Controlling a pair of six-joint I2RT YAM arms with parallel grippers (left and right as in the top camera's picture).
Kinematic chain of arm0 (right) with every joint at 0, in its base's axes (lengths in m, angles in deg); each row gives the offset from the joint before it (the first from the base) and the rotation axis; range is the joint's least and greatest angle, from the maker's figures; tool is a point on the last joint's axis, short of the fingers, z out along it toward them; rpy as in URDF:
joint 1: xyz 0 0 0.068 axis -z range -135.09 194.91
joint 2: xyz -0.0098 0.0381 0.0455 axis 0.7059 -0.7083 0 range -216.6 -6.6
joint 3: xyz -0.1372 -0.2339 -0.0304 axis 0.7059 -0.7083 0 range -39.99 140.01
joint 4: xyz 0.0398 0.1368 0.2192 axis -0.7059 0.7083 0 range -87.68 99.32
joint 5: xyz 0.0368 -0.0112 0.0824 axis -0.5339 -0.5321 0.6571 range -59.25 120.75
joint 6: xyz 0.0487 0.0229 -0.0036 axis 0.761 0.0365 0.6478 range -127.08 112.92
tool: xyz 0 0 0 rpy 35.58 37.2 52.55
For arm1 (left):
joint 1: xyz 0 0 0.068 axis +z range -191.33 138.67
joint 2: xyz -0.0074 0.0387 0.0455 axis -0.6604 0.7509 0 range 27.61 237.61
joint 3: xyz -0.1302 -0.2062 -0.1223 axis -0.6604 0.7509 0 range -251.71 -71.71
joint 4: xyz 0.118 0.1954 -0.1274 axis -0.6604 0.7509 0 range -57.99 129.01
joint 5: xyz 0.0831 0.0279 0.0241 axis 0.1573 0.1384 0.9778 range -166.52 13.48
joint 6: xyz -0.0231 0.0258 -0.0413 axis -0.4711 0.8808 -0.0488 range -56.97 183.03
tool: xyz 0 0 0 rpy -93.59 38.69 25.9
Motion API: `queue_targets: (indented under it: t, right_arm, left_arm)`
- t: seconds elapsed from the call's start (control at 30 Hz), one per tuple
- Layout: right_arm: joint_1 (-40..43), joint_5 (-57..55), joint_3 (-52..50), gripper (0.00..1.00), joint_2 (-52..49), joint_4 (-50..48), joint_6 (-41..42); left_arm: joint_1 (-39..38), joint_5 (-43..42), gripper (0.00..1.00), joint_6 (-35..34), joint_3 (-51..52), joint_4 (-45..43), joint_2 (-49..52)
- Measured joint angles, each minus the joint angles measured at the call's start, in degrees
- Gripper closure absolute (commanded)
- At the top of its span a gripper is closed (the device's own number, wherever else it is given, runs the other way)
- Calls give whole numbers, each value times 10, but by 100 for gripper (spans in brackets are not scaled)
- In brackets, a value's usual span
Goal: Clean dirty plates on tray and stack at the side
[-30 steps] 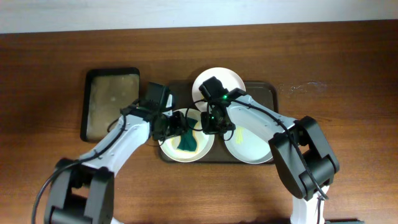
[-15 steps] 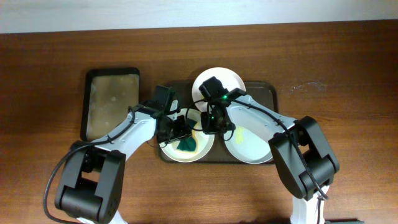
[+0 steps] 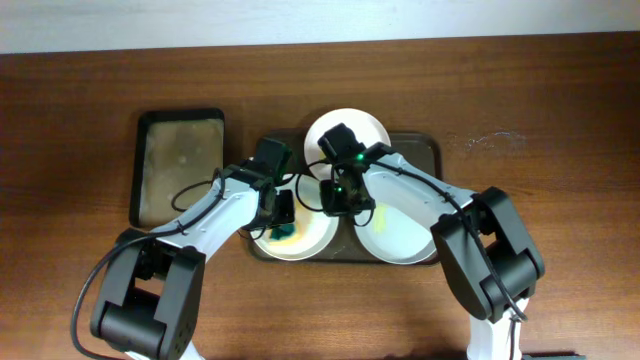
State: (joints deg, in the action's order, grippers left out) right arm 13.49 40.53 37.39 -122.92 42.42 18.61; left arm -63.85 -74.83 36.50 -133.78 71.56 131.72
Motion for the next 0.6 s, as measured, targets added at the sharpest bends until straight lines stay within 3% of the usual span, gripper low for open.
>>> queue_targets:
  t: [0.13,0.33,0.43,0.6]
  right_arm:
    - [-2,4,0,88,0,0,0]
    - [-3,12,0,88,0,-3,0]
    - [-3,10,0,88,0,-3,0]
    - [-3,8,0,88,0,-3,0]
  left_arm:
    - [2,104,100,0,-10,39,0]
    - [7,185,100,-3,-56,85,-2]
    - [16,160,100,-5,-59,77,-11]
    - [21,30,100,-7,-60,50,-15]
